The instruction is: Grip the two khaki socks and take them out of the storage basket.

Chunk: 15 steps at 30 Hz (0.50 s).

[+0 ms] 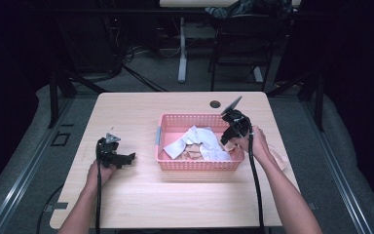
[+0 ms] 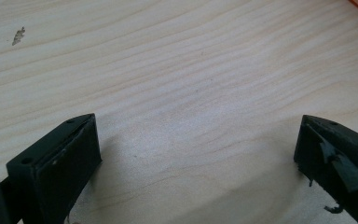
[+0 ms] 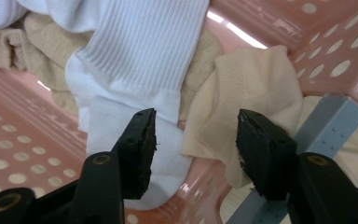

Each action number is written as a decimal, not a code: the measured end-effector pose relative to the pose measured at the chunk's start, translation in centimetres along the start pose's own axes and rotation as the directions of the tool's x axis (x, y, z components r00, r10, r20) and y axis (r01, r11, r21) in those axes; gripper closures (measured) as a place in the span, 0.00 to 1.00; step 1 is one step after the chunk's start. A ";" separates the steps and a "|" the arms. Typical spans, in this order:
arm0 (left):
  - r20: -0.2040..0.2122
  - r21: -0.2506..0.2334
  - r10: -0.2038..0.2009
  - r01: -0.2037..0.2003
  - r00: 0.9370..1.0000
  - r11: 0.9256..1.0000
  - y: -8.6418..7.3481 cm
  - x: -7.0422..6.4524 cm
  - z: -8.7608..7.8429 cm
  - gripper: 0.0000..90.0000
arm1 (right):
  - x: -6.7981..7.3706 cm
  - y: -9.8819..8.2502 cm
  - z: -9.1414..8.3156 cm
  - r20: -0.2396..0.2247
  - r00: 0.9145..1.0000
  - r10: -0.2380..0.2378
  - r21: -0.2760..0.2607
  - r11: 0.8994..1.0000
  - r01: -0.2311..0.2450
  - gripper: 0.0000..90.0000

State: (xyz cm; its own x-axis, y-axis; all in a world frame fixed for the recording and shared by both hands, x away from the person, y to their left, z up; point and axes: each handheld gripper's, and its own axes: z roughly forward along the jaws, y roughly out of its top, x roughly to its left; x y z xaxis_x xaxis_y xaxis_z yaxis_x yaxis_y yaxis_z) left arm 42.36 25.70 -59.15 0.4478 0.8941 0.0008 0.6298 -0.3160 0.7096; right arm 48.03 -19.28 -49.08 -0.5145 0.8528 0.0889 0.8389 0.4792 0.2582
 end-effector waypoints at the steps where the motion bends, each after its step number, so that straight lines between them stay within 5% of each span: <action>1: 0.000 0.000 -0.002 0.002 1.000 1.000 0.0 0.0 0.0 0.00 | 0.1 0.0 0.1 0.002 1.000 0.001 -0.005 1.000 -0.001 0.53; 7: 0.000 0.000 0.000 0.000 1.000 1.000 0.0 0.0 0.0 0.00 | 0.5 0.8 0.3 0.033 0.999 -0.037 -0.030 0.999 0.038 0.49; 15: 0.000 0.000 0.000 0.000 1.000 1.000 0.0 0.0 0.0 0.00 | 1.0 1.5 2.6 0.096 0.993 -0.066 0.064 0.996 0.060 0.49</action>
State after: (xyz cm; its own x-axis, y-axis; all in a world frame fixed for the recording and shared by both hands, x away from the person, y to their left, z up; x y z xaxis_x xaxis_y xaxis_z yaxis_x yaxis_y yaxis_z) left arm 42.36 25.70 -59.15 0.4477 0.8942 0.0006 0.6297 -0.3158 0.7098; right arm 49.25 -17.16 -51.11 -0.5497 0.8351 -0.0209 0.8160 0.5421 0.2007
